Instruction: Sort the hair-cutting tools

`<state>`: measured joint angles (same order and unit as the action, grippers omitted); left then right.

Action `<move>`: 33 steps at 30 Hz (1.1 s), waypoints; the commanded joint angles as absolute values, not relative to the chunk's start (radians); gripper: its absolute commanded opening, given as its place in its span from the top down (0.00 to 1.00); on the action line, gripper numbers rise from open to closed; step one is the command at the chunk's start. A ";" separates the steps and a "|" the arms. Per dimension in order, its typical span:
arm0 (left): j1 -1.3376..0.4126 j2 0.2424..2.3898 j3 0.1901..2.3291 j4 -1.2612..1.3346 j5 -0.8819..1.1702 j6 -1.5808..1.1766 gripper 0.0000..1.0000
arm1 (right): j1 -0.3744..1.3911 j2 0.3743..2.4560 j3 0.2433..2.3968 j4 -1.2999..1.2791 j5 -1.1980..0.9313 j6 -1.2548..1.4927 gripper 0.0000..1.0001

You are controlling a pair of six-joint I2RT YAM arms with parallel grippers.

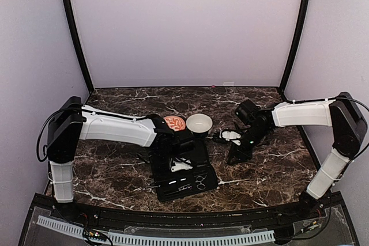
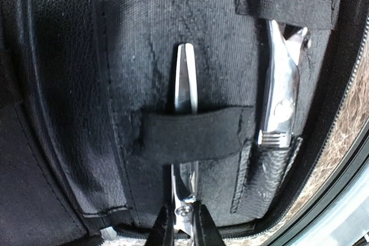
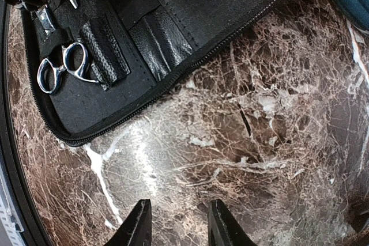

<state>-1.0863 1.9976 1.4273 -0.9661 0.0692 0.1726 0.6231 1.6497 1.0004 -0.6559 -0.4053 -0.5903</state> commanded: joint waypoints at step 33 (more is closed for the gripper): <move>-1.077 1.893 1.436 -0.931 0.028 0.094 0.54 | 0.634 1.678 1.028 -0.675 -0.408 -0.596 0.67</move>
